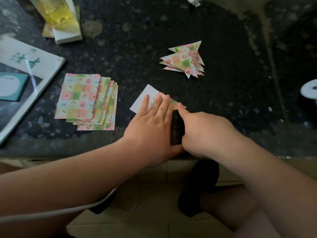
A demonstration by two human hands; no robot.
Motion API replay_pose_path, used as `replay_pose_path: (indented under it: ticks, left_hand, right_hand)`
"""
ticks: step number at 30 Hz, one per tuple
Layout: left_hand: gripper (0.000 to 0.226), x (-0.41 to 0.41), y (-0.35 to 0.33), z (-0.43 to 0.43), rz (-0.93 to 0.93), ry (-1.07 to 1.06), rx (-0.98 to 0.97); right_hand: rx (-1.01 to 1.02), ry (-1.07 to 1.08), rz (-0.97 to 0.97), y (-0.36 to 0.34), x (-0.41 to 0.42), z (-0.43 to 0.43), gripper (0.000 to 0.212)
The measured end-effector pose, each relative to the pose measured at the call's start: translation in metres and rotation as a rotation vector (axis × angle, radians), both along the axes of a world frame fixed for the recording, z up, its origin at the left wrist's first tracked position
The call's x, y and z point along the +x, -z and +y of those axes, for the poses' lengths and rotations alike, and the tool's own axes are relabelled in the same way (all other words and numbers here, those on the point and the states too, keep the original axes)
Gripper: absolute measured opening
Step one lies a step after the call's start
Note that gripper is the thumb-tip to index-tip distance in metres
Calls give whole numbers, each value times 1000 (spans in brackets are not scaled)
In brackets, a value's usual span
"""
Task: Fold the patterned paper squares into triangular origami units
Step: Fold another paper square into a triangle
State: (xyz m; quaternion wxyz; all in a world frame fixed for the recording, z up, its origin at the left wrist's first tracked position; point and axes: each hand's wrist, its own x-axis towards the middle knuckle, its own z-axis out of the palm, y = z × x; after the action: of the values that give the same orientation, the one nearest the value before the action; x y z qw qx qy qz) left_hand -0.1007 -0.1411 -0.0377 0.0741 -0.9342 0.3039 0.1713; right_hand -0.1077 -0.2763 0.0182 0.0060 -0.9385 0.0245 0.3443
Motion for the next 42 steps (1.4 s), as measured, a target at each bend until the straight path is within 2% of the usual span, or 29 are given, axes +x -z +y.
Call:
replay_pose_path:
  ticks: [8,19,23,26,31,34,38,42]
  left_hand:
    - [113,-6,-13,31,-34,2,178]
    - [117,-15,-22,65,26,-8,260]
    - [125,-14,-22,65,49,-6,249]
    - [128,-13,-19,62,63,-6,208]
    - [118,-13,-18,59,50,8,139]
    - [121,-11,-18,54,88,3,132]
    - [133,-5,-24,49,103,12,171]
    - [135,-2,-28,47,123,8,216]
  right_hand:
    - [-24,8,-2,5,1,-2,92]
    - [-91,-14,-3,1,5,9,89]
    - [-148,-36,-12,4,1,26,95]
    - [-69,-122,-32,12,-3,46,100]
    - [1,-224,-74,21,-2,60,106]
    - [-8,-227,-67,20,1,57,108]
    - [-51,-183,-53,19,-1,47,108]
    - [-81,-31,-27,9,2,13,97]
